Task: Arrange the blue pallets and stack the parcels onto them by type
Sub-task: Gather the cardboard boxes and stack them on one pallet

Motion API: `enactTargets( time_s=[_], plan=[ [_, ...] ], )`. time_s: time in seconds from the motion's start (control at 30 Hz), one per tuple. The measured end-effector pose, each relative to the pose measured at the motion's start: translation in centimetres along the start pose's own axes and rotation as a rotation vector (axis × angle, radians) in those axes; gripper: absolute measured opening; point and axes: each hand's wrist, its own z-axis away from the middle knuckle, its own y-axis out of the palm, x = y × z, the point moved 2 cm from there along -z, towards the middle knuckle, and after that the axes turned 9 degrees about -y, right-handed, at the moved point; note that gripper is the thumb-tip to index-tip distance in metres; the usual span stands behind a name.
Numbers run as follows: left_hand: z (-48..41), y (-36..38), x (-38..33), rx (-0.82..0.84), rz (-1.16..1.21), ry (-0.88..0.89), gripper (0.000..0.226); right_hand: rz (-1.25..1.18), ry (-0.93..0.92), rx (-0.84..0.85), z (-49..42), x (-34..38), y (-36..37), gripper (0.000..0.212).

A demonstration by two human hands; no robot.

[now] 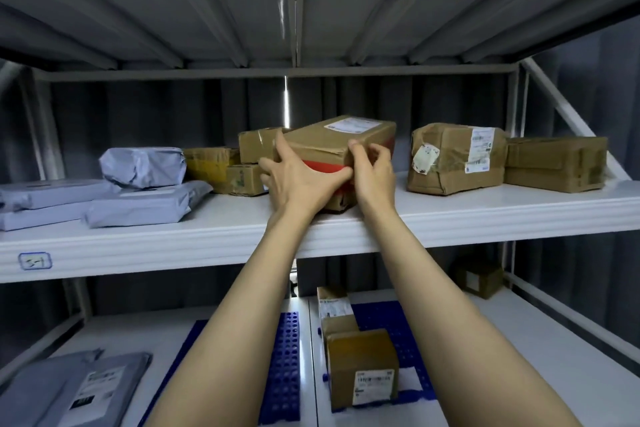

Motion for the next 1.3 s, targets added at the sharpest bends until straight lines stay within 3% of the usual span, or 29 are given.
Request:
enactTargets(
  time_s=[0.1,0.2,0.3,0.4,0.53,0.63,0.93,1.1,1.23,1.3],
  plan=[
    [3.3,-2.3,0.8,-0.06,0.084,0.062,0.133,-0.159,0.143,0.019,2.0,1.0,-0.1,0.103],
    [7.6,-4.5,2.5,-0.133,0.118,0.134,0.135,-0.218,0.175,0.061,4.4,2.1,-0.1,0.115],
    [11.2,-6.3,4.6,-0.149,0.262,0.19,0.13,-0.202,0.137,0.031,7.0,3.4,-0.6,0.107],
    [14.2,-7.7,6.3,-0.054,0.575,0.193,0.105,-0.261,0.095,-0.038,10.4,4.3,-2.2,0.088],
    [14.9,-8.5,9.4,0.135,0.906,-0.071,0.08,-0.463,0.081,-0.113,15.3,3.4,-5.4,0.078],
    [16.4,-7.9,11.3,0.35,0.884,-0.151,0.079,-0.519,0.025,-0.127,18.9,1.4,-7.9,0.08],
    [23.0,-3.5,14.7,0.69,0.696,-0.046,0.071,-0.512,0.061,-0.245,26.1,-6.1,-15.2,0.077],
    [26.4,1.0,15.2,0.862,0.569,-0.077,0.078,-0.496,0.187,-0.364,28.8,-11.2,-20.7,0.08],
    [28.8,4.6,15.1,0.931,0.49,-0.186,0.055,-0.465,0.325,-0.463,30.4,-14.9,-23.8,0.067],
    [29.3,6.3,15.6,0.954,0.446,-0.229,0.054,-0.453,0.381,-0.486,30.4,-16.1,-24.6,0.061]
  ],
)
